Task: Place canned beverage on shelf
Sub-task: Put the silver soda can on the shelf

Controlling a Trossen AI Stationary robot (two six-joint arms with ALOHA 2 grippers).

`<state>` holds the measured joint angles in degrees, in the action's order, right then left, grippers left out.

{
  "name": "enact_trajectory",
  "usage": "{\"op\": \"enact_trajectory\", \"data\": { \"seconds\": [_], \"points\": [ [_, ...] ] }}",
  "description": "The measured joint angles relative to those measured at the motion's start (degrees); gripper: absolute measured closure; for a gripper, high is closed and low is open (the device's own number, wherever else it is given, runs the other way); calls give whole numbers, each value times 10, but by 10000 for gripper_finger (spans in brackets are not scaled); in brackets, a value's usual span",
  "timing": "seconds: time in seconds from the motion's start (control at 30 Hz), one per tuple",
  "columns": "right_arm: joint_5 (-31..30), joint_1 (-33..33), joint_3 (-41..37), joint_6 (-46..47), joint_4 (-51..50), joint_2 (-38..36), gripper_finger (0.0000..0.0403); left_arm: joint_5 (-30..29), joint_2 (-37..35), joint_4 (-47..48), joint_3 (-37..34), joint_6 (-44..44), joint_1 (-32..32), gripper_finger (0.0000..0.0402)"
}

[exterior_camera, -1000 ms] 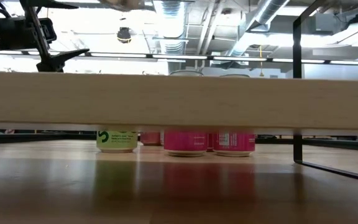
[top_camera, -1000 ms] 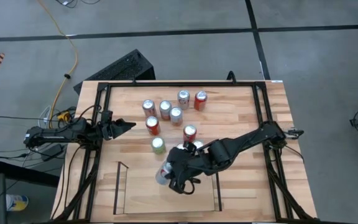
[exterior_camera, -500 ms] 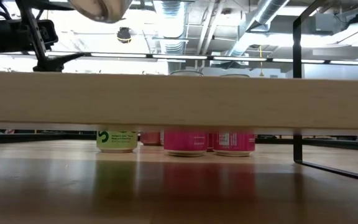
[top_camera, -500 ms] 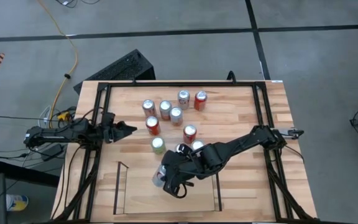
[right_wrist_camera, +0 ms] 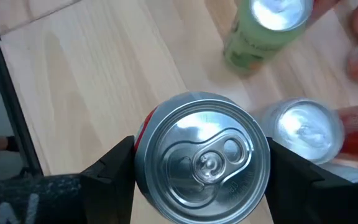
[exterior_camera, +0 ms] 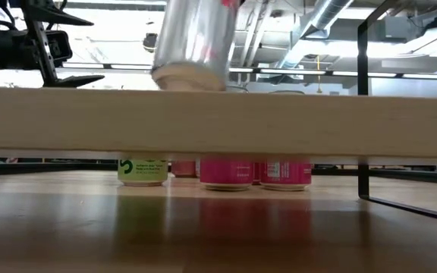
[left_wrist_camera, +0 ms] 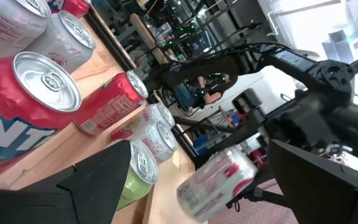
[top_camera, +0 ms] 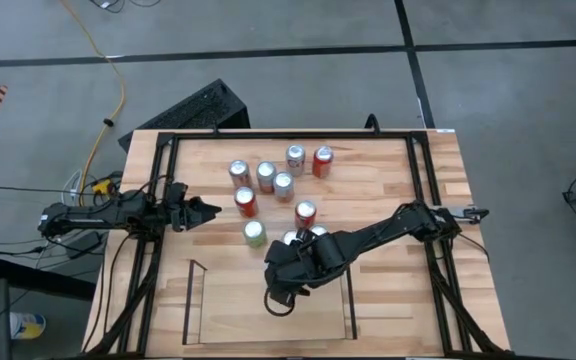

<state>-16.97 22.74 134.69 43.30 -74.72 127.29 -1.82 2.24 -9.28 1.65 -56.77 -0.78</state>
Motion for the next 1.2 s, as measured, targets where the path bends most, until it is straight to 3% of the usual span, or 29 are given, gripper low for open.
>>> {"op": "enact_trajectory", "data": {
  "seconds": [0.6, 1.0, 1.2],
  "points": [
    [4, 1, -12, -3, -48, 15, 152, -5, 0, 21, 0, 26, 0, 38],
    [-31, 4, -11, -18, -52, 22, 152, -5, 0, 22, 0, 26, 0, 38],
    [-4, 4, -9, -33, -40, 39, 152, -5, 0, 23, 0, 26, 0, 38]
  ]
}}
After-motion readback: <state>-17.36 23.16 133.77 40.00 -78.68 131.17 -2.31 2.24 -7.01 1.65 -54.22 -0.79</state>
